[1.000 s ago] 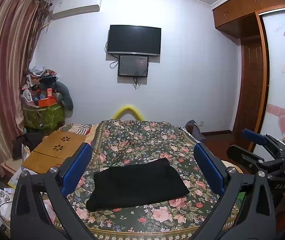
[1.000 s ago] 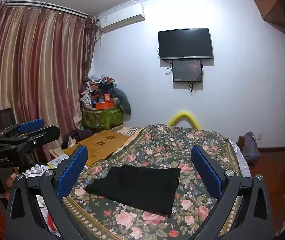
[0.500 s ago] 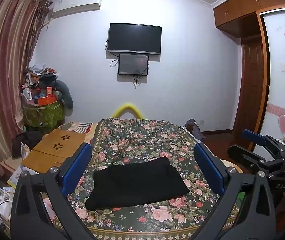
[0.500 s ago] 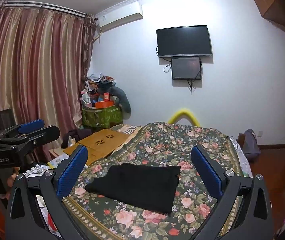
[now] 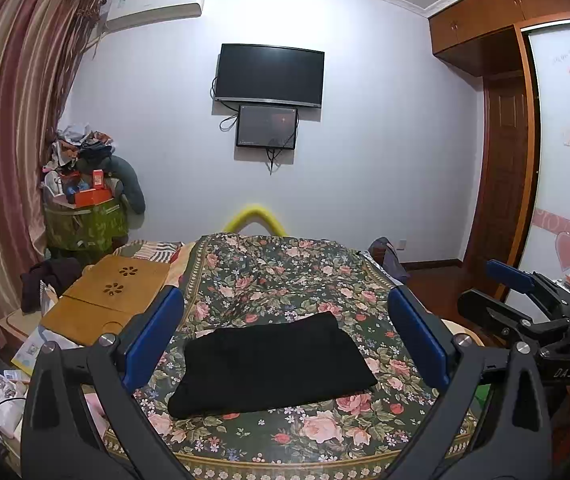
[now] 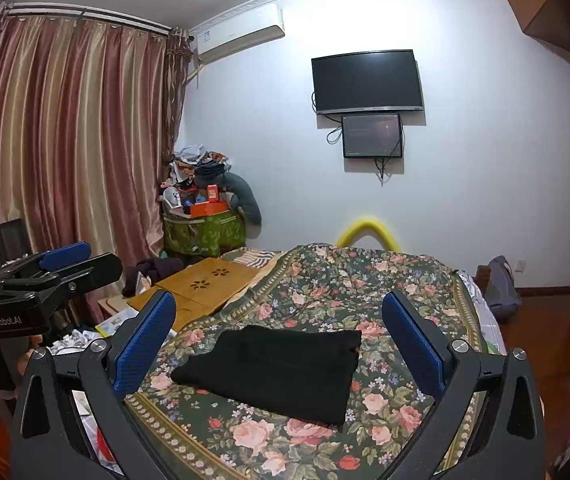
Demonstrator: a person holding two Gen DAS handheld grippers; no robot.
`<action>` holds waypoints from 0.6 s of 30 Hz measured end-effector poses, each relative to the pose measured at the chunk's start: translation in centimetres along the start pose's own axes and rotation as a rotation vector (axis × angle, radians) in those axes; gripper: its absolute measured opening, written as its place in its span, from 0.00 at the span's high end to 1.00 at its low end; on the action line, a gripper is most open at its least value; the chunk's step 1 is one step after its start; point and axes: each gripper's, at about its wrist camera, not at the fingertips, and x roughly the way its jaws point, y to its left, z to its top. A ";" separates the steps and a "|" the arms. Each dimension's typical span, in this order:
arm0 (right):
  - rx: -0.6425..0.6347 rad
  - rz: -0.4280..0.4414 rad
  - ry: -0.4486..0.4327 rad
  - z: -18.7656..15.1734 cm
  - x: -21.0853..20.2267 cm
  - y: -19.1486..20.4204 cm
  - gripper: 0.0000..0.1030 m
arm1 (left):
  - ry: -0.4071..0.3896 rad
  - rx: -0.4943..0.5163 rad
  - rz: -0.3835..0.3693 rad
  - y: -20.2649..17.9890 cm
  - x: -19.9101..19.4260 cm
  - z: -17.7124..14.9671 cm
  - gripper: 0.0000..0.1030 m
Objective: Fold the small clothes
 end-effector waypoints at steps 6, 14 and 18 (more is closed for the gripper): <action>0.003 0.001 0.001 -0.1 0.0 0.1 0.01 | 0.008 -0.004 -0.011 0.1 0.2 -0.1 0.00; 0.009 -0.002 0.002 -0.1 0.0 0.2 0.01 | 0.022 -0.022 -0.028 0.4 0.6 0.0 0.00; 0.012 -0.004 0.000 -0.2 -0.1 0.3 0.01 | 0.027 -0.025 -0.033 0.4 0.7 0.0 0.00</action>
